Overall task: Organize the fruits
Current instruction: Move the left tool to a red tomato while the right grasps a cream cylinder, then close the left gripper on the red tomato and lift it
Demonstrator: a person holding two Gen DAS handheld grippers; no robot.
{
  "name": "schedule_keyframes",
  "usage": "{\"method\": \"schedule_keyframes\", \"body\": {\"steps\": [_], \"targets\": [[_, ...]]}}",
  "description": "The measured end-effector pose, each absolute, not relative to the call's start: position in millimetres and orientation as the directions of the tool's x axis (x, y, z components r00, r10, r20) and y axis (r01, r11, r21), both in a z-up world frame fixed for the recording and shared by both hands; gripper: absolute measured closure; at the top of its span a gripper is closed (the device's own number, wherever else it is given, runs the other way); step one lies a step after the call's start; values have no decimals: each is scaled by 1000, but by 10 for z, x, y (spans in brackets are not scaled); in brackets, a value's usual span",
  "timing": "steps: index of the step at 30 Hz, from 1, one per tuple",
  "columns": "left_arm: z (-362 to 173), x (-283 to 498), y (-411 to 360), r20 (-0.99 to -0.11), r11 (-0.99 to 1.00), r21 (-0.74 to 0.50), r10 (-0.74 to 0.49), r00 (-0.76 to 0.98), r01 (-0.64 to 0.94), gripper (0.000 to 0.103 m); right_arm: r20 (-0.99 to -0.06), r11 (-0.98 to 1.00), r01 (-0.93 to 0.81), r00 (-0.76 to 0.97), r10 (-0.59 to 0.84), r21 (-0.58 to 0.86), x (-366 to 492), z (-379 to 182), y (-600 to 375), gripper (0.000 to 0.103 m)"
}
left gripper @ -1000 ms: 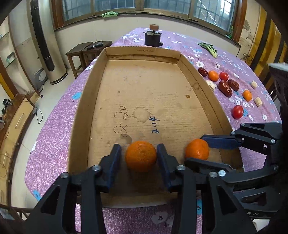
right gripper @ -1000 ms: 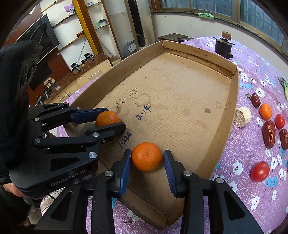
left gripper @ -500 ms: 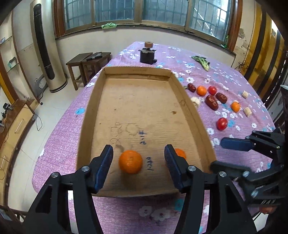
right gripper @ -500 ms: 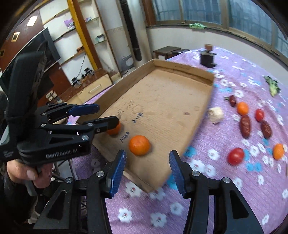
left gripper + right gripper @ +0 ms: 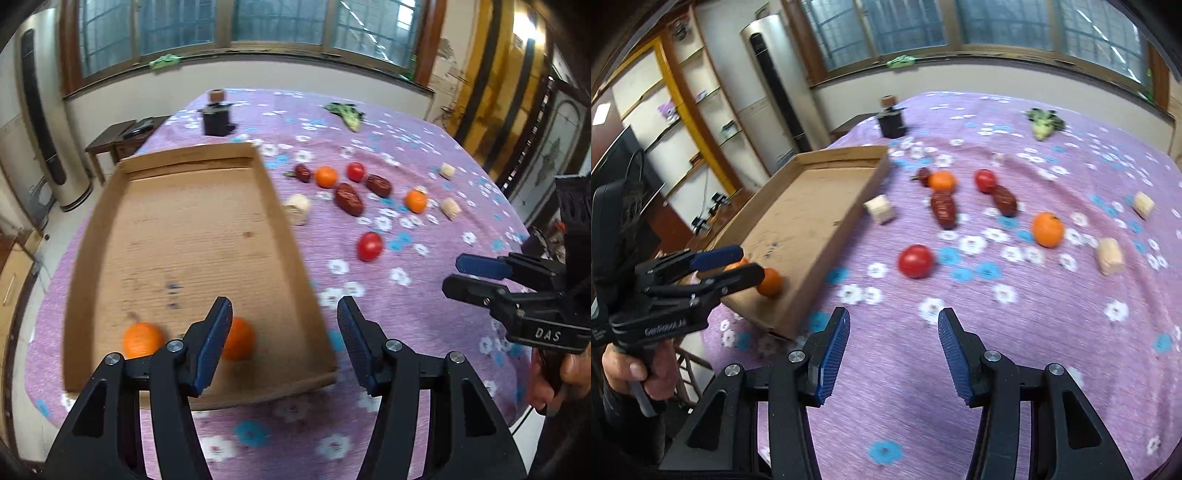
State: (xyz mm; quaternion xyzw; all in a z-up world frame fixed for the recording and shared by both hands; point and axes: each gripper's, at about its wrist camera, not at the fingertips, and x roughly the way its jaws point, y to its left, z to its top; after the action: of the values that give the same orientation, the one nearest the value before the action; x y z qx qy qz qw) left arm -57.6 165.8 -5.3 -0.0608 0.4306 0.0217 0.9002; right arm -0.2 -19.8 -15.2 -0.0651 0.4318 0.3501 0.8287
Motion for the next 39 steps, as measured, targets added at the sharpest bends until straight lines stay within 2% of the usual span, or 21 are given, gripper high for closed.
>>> {"method": "schedule_keyframes", "body": {"steps": [12,25,32,33,34,35,36,37,39], "targets": [[-140,-251,1123,-802,994,-107,-97,589,18,45,-757,822,-534,450,473,196,225,-219,-791,51],[-326,327,849,-831,992,-116,-124,543,48,45,-771,930,-352,561,302,108,1110,-311,-1276,52],[-562,630,905,-864,995,-99,-90,495,9,45,-798,940,-339,560,222,24,1492,-526,-1166,60],[-603,657,908,-867,995,-101,-91,490,6,45,-800,942,-335,562,210,12,1529,-555,-1160,63],[-601,665,904,-858,996,-92,-84,506,9,45,-802,943,-332,557,213,21,1554,-581,-1172,71],[-609,679,895,-859,997,-81,-75,506,9,46,-803,945,-327,555,216,28,1567,-597,-1186,74],[-600,687,888,-857,997,-74,-70,511,12,50,-801,945,-325,556,223,37,1565,-601,-1200,74],[-595,687,874,-855,998,-68,-67,514,17,61,-798,945,-324,557,229,44,1553,-597,-1216,74],[-583,682,854,-853,997,-71,-75,517,29,75,-793,943,-328,560,241,55,1509,-575,-1224,74]]}}
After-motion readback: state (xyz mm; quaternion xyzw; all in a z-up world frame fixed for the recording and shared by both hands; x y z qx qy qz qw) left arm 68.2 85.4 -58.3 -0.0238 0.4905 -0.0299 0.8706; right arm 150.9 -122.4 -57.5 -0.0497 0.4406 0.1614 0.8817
